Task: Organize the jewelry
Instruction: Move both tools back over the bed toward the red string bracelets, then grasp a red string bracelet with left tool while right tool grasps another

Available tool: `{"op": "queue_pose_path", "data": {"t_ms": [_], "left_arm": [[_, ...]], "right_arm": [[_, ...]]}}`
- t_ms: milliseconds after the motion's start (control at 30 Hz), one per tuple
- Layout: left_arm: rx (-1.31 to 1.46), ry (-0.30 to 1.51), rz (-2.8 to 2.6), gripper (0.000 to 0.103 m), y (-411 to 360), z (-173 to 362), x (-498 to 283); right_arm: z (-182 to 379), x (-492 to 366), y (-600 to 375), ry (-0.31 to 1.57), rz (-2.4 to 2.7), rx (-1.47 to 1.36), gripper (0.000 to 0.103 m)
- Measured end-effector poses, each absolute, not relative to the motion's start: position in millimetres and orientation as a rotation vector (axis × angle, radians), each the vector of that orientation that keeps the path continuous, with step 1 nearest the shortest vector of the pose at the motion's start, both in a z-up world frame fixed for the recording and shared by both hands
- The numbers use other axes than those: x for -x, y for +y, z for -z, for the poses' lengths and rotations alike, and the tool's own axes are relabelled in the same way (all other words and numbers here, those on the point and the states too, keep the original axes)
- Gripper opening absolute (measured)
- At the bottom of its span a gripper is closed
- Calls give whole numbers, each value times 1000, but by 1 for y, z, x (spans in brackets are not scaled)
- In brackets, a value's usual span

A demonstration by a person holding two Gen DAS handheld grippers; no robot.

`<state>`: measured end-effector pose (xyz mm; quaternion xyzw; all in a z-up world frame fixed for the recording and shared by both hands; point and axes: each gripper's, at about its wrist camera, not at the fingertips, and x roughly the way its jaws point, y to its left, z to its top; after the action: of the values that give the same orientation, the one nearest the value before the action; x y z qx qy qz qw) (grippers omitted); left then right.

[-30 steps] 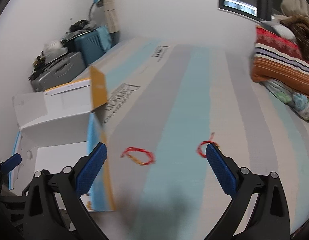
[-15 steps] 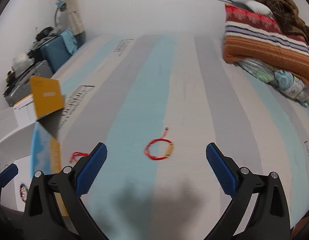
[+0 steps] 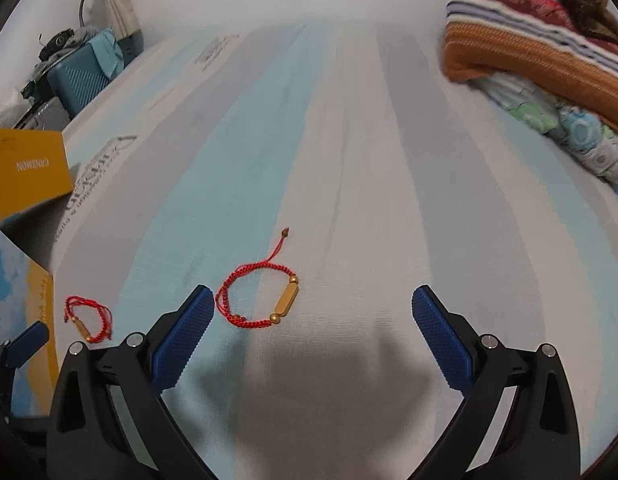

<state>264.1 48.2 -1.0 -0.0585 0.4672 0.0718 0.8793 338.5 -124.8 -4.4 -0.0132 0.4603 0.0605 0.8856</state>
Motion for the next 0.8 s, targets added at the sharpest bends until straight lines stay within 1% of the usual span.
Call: {"op": "queue_pose_path", "data": {"t_ms": [233,367,533,600,700,733,767,800], "left_arm": [[151,1005,-235,97,74,33,-282],[160,1012,-257,97,82,40,-286],[149,1026,-265,97,83,51,-290],[138,1025,-266,97,82,54,-292],[126,1032,-265,95,81,58,-294],[121,1032,-265,94,81,59,-294],[120,1032,-260,88,80,59,-294],[114,1036,-263,86,80,60,-293]], "right_arm": [[35,-359,-119,996,-115,49,95],[43,-363,-116,996,-123,41,94],[55,-367,-110,1016,-130,47,82],[62,-370,-107,1035,-135,46,74],[69,-372,-105,1050,-136,53,69],[69,-372,-104,1048,-136,54,66],[69,-371,-104,1048,-137,54,63],[69,-371,-103,1049,-136,55,58]]}}
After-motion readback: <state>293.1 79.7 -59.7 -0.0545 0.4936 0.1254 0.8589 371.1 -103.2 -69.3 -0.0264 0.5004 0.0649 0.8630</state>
